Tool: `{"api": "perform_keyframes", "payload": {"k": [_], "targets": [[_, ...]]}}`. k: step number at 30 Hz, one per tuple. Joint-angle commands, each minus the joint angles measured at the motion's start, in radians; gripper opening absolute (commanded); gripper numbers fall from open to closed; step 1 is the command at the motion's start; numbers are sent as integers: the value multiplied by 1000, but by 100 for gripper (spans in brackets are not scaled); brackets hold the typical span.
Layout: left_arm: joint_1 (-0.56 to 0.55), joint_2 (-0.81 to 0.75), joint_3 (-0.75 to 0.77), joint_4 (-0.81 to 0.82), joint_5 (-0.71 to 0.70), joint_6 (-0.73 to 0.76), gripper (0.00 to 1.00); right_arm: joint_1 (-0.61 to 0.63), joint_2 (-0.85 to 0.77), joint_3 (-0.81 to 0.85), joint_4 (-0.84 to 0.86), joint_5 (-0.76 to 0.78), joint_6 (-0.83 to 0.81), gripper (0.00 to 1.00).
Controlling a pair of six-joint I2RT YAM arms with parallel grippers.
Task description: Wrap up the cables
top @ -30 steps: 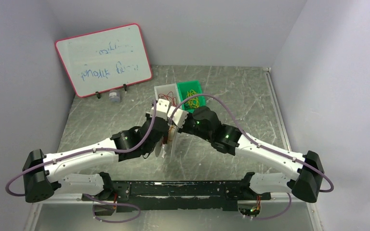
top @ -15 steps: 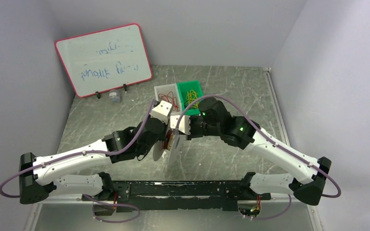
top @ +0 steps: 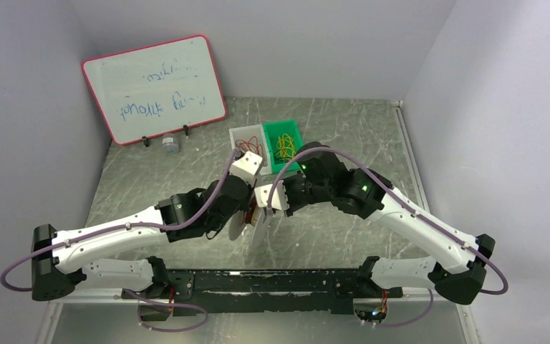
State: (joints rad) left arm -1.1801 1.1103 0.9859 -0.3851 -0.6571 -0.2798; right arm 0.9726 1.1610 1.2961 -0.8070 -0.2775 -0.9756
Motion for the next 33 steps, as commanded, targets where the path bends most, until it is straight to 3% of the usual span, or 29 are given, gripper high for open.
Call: {"api": "perform_keyframes", "payload": {"k": [1, 10, 22, 33], "targets": [[13, 42, -40, -250, -62, 95, 7, -18, -70, 35, 74, 15, -116, 0], [13, 34, -72, -227, -36, 103, 7, -18, -133, -124, 376, 217, -211, 0], [-3, -53, -109, -194, -6, 157, 7, -22, -71, -234, 612, 304, -230, 0], [-12, -221, -140, -159, 71, 202, 7, -151, -63, -343, 730, 147, -118, 0]]}}
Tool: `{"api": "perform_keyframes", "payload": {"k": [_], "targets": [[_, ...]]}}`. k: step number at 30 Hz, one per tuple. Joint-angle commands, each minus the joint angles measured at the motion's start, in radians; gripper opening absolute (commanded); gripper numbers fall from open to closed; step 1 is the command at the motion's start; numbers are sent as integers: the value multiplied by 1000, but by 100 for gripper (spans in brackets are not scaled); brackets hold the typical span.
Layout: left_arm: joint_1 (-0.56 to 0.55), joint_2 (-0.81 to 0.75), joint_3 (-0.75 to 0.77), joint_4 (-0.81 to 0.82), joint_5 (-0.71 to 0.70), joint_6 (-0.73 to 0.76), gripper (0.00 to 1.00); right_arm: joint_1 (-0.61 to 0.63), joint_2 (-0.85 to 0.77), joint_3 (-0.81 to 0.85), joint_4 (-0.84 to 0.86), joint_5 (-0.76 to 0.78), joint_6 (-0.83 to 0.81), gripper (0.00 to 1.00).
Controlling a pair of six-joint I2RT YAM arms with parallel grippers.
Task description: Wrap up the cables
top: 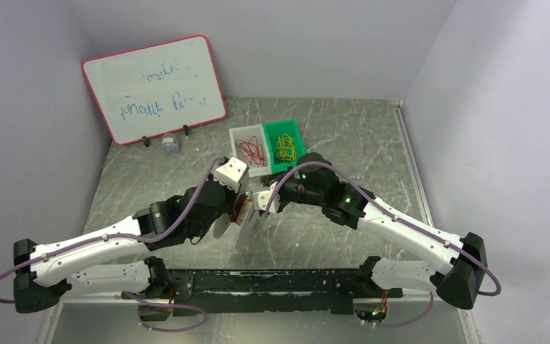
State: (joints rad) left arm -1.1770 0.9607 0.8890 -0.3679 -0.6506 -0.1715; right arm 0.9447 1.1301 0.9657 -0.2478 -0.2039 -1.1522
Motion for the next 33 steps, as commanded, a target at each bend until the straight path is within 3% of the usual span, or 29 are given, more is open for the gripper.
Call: {"api": "perform_keyframes", "payload": {"k": [1, 14, 22, 33], "targets": [[-15, -87, -50, -168, 76, 103, 7, -140, -32, -20, 175, 36, 90, 0], [-15, -293, -79, -63, 249, 235, 7, -187, -43, -209, 317, -175, 397, 0], [-15, -397, -65, -38, 387, 293, 7, -187, -90, -406, 522, -264, 611, 0], [-15, -415, -12, 21, 516, 310, 7, -183, -39, -616, 834, -395, 834, 0]]}}
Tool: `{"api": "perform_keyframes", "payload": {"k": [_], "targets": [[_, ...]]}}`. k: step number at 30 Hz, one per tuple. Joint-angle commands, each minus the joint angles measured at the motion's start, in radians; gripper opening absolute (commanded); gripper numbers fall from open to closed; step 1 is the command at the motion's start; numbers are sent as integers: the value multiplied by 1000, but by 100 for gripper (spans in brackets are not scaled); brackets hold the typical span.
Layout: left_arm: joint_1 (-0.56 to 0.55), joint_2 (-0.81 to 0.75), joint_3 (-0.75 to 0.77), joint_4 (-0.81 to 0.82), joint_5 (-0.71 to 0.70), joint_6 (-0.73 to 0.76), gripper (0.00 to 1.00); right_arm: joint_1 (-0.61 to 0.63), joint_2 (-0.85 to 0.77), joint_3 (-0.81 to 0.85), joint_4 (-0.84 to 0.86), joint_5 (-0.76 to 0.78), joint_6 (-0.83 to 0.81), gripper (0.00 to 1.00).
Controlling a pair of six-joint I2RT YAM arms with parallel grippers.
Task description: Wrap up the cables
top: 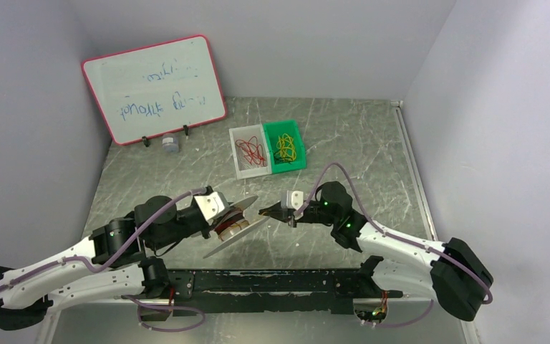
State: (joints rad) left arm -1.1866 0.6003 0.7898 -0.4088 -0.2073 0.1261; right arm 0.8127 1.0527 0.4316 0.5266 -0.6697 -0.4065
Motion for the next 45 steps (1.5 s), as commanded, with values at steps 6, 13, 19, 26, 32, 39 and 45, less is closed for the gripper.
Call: {"api": "perform_keyframes", "payload": {"k": [6, 13, 19, 26, 32, 39, 45], "targets": [[-5, -52, 103, 101, 116, 24, 7, -45, 109, -163, 235, 27, 160, 0], [-5, -18, 125, 149, 152, 32, 7, -19, 240, -205, 422, 1, 223, 0], [-5, 2, 154, 176, 194, 30, 7, -12, 341, -229, 585, 10, 273, 5], [-5, 17, 177, 161, 135, 46, 7, -13, 378, -264, 714, 112, 306, 12], [-5, 31, 149, 131, -32, 70, 7, -14, 308, -320, 734, 274, 313, 17], [-5, 77, 54, 137, -289, 126, 7, -15, 115, -338, 578, 499, 333, 24], [-5, 169, 17, 136, -438, 155, 7, -15, -31, -302, 397, 618, 352, 27]]}}
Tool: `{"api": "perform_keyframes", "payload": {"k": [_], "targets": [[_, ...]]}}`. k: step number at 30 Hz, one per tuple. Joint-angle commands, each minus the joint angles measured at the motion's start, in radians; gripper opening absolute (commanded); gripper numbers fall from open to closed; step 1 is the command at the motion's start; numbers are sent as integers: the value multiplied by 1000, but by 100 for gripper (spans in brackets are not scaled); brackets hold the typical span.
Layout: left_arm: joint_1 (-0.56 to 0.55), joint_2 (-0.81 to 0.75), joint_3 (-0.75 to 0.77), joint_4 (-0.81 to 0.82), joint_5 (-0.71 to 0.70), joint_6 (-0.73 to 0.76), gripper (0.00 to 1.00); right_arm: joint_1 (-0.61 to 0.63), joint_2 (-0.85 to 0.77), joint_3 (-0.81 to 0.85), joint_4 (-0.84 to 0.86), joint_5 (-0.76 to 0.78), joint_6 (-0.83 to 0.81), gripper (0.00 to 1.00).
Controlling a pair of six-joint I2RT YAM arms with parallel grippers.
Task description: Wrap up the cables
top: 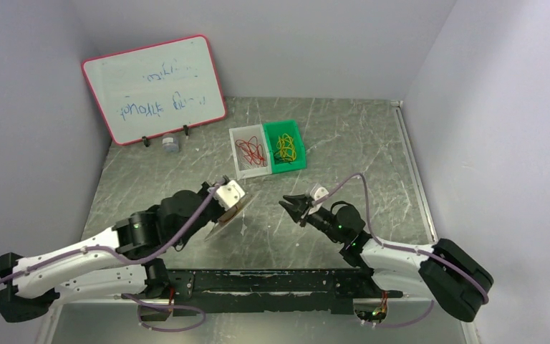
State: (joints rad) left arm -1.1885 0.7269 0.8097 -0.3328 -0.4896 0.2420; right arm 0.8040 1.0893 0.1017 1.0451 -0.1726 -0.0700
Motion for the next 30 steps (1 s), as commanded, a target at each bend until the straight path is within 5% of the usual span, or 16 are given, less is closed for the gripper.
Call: {"api": "perform_keyframes", "payload": {"k": [1, 21, 30], "targets": [[-3, 60, -5, 58, -181, 44, 7, -6, -87, 36, -151, 137, 19, 27], [5, 298, 14, 65, -631, 192, 7, -15, -277, 136, -510, 449, 181, 44], [61, 369, 14, 28, -647, 215, 7, -15, -309, 158, -625, 577, 296, 54]]}}
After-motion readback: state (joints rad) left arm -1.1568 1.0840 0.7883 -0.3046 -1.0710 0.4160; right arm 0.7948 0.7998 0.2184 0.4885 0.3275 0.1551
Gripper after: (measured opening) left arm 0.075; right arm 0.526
